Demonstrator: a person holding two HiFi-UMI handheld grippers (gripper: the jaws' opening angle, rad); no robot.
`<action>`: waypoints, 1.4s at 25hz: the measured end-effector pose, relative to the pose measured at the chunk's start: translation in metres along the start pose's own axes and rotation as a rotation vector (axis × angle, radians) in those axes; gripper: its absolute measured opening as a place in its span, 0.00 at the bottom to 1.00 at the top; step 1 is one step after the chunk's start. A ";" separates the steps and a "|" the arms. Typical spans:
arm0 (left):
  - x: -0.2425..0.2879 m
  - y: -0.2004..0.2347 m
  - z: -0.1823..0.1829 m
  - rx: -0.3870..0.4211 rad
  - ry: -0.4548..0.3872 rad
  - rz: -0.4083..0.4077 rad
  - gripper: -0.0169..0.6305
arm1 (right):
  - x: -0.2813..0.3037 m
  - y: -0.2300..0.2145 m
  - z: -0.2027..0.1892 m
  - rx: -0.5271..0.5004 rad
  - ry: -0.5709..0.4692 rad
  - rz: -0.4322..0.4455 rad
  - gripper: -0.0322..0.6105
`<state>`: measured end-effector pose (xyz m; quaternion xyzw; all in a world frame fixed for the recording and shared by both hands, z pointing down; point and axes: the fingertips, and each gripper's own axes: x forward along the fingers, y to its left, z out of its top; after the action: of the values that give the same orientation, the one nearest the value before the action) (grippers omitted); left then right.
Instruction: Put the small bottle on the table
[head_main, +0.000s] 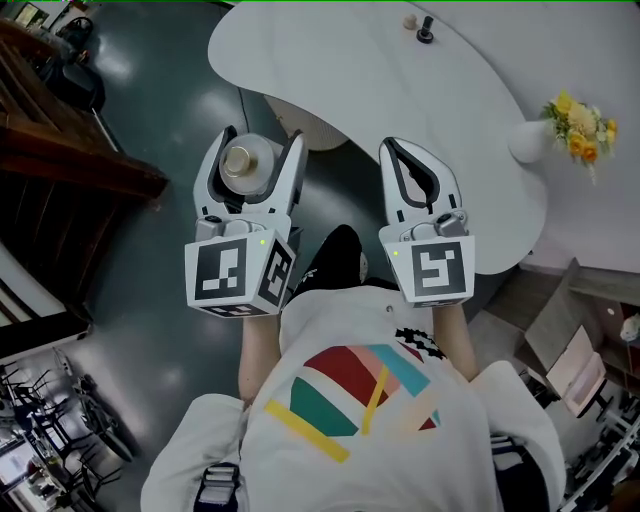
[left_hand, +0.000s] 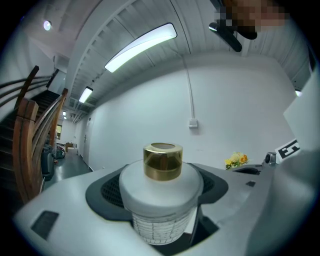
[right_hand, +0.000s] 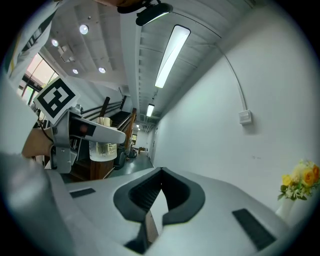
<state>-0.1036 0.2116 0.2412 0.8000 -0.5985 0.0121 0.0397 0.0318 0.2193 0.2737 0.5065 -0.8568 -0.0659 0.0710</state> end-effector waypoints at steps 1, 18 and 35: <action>0.000 -0.001 0.001 0.001 -0.003 0.003 0.55 | 0.000 -0.001 0.000 -0.003 -0.003 0.002 0.07; 0.017 -0.009 0.013 0.027 -0.067 0.005 0.55 | 0.018 -0.015 0.008 -0.039 -0.054 0.032 0.07; 0.082 0.012 0.024 0.026 -0.097 -0.073 0.55 | 0.062 -0.028 0.011 -0.044 -0.058 -0.037 0.07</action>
<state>-0.0920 0.1277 0.2237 0.8214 -0.5699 -0.0206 0.0006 0.0244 0.1520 0.2609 0.5185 -0.8473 -0.1007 0.0561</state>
